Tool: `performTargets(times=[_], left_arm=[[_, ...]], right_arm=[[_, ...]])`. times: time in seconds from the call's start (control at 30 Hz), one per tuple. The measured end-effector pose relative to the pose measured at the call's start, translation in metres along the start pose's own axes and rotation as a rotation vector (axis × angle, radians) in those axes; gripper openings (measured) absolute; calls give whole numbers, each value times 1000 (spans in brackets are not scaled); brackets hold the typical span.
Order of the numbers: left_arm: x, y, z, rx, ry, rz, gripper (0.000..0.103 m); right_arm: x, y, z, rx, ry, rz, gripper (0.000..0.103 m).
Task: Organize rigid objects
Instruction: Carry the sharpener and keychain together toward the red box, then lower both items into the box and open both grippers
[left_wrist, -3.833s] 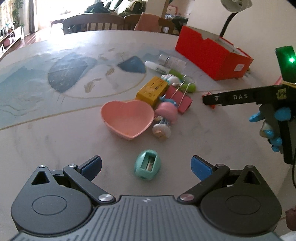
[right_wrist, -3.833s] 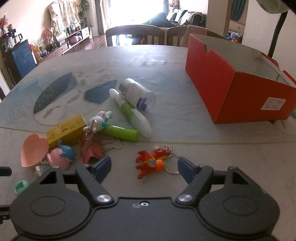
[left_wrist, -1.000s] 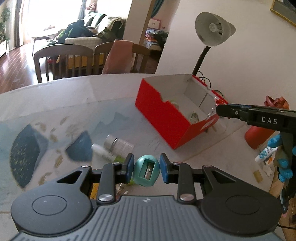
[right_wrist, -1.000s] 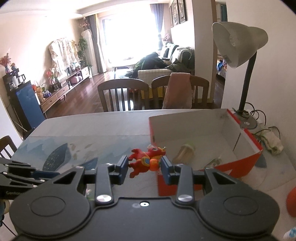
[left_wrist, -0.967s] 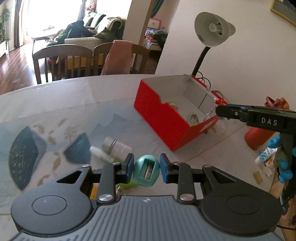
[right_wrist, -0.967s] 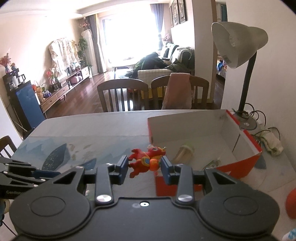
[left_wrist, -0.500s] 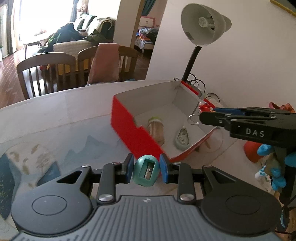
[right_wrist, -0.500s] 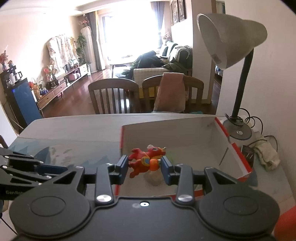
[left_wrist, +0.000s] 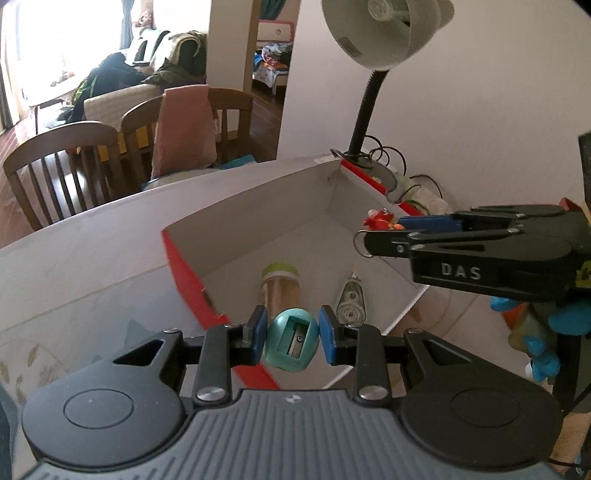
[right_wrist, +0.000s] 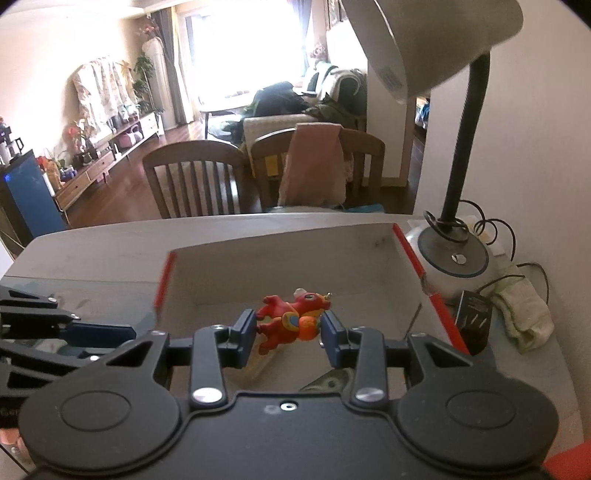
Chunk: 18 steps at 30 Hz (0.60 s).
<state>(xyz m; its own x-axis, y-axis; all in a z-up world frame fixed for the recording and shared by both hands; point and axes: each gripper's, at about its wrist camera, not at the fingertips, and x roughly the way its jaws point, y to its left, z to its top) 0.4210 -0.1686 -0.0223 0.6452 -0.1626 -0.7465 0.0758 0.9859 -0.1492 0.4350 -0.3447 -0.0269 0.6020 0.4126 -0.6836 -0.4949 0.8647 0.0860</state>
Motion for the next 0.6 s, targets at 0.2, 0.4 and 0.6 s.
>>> performTargets(times=[0.2,0.4,0.6], left_arm=[[37,-11,10,4,50,10,30],[70,-31,15,44,102,12,30],[100,-40,20,58,147,34,30]], right_arm=[[26,-22,1,12,32,-14,37],[52,-36,0,27,86,2,37],[81,-44,-6,21,166,10,37]])
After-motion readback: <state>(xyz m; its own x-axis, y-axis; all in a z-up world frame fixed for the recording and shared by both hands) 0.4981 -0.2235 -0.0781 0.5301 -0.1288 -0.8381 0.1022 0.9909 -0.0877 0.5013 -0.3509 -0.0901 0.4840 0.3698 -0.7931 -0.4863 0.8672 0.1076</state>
